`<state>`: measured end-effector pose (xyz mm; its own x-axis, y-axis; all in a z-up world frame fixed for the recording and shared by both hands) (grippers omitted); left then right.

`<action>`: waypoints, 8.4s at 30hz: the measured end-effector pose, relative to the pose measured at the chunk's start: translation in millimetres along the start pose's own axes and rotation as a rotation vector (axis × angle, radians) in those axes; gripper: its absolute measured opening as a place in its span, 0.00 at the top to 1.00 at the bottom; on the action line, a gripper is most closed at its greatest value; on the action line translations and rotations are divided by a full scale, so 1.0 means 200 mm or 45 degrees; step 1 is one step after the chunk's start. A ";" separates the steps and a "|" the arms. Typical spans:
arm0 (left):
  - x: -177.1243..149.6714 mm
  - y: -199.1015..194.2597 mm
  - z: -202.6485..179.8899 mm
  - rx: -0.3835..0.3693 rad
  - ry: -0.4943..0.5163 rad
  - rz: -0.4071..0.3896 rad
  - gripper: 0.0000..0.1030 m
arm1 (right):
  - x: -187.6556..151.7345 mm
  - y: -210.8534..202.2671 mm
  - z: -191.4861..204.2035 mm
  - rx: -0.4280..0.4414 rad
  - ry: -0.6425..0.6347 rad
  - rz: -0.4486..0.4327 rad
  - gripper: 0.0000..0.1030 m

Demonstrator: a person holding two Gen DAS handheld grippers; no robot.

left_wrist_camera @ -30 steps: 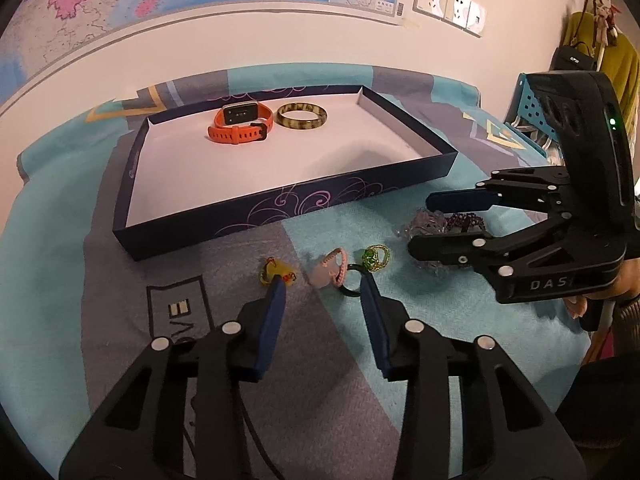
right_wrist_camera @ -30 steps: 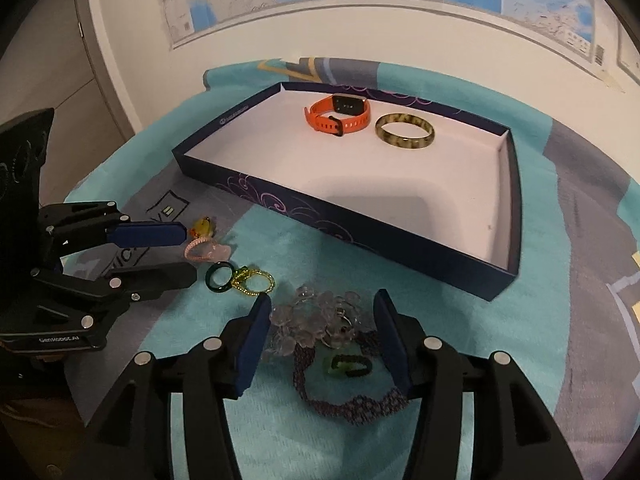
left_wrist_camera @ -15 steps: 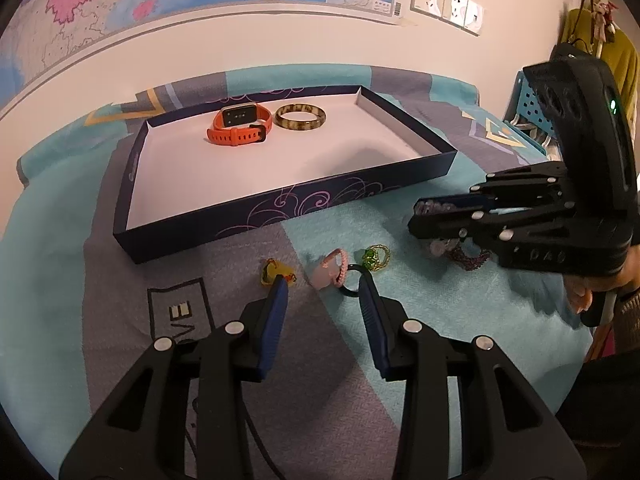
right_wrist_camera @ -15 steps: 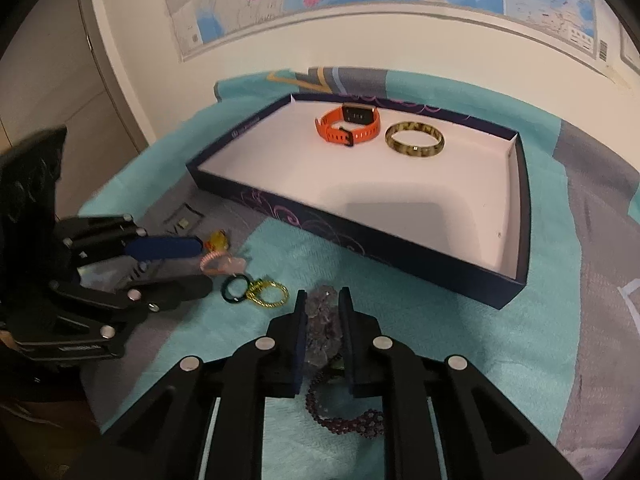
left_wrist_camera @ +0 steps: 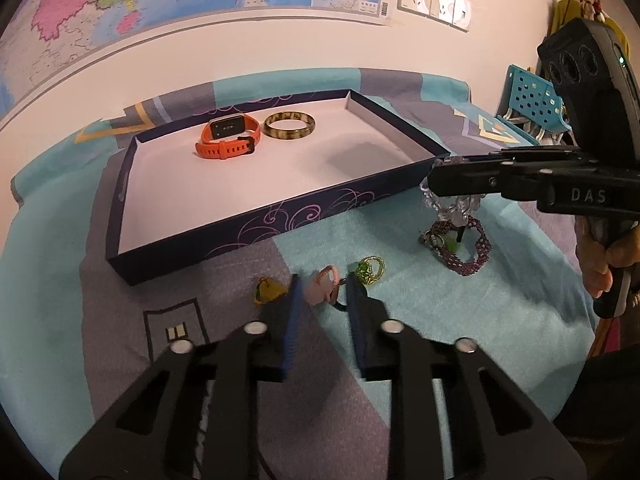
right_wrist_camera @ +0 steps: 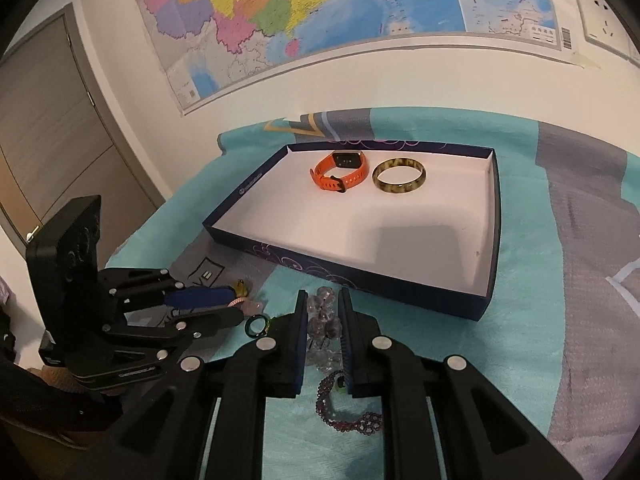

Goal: Organize jewelry
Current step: 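Close the right tool on the clear crystal bracelet, then grasp the pink ring with the left tool while the right tool lifts the crystal bracelet, then carry the pink ring and crystal bracelet into the box and open both tools, then withdraw both open tools from the box, then grasp the green glass ring with the right tool while the left tool grasps the yellow ring, then carry the green and yellow rings into the box and open both tools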

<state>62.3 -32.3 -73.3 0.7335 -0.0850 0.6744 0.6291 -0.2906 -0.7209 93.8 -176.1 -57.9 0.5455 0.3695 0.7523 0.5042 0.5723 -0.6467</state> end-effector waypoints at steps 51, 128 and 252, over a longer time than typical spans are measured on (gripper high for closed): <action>0.23 -0.08 0.09 -0.065 -0.107 -0.070 0.87 | 0.24 -0.01 -0.10 -0.008 0.006 -0.111 0.87; 0.55 0.41 0.30 0.114 -0.146 0.055 0.68 | 0.51 0.48 -0.32 -0.138 -0.019 0.074 0.86; 0.04 -0.09 0.10 0.033 -0.158 -0.032 0.83 | -0.06 -0.07 -0.02 0.000 0.035 -0.049 0.87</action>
<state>62.4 -8.0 -57.4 0.7427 0.0414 0.6684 0.6529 -0.2663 -0.7090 83.4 -191.4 -58.5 0.5439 0.3268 0.7729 0.5252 0.5858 -0.6173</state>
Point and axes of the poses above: each gripper's, at about its wrist camera, not at the fingertips, and y roughly the way its jaws point, z to its left, x to its top, the point moved 4 cm from there along y, roughly the way its jaws point, and after that the axes turned 10 degrees about -y, right-handed, at the moved point
